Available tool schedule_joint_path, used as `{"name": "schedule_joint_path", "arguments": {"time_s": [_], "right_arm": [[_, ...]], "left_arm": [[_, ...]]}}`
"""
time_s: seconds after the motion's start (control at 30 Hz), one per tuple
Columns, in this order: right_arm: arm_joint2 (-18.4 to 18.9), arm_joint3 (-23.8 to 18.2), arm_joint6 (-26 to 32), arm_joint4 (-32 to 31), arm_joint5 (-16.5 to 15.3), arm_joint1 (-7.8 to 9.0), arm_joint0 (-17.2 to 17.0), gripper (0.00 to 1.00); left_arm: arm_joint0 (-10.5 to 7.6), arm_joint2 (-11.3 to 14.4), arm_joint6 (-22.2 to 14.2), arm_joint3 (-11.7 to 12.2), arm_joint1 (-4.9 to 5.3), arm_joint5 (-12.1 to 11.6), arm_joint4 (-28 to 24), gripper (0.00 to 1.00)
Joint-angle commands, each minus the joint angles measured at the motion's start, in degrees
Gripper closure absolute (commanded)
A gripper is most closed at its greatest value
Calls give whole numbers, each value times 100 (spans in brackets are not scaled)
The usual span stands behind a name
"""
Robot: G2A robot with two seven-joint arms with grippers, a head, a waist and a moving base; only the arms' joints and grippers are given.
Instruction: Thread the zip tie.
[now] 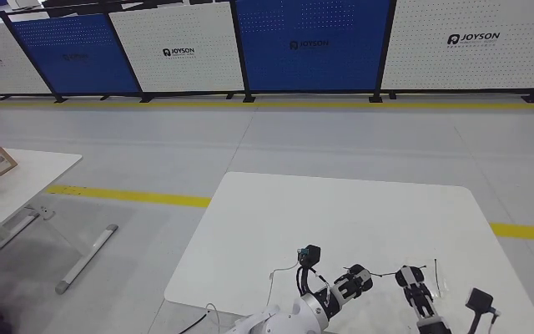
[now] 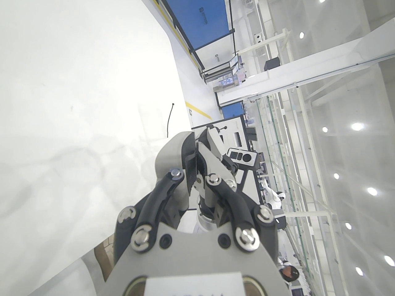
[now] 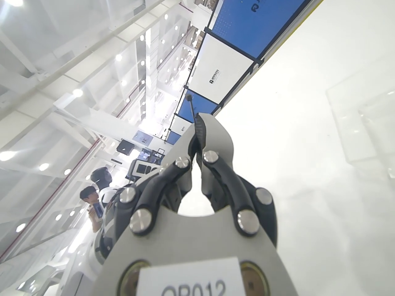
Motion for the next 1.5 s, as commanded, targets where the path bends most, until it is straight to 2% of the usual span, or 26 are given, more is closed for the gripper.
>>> {"name": "schedule_joint_path", "arguments": {"time_s": [0.0,0.37,0.67,1.07,1.23,1.47], "right_arm": [[14,-8,-44,-32,-30,-5,-24,100],[-9,-72,-344,-203,275,-59,-101,100],[-26,-67,-227,-174,276,-61,-68,100],[19,-129,-296,-215,16,-91,-212,100],[11,-149,-391,-296,50,-112,-244,100],[-78,-70,-271,-318,186,-141,-82,100]], "left_arm": [[0,0,0,0,0,0,0,100],[0,0,0,0,0,0,0,100],[0,0,0,0,0,0,0,100],[0,0,0,0,0,0,0,100],[0,0,0,0,0,0,0,100],[0,0,0,0,0,0,0,100]]}}
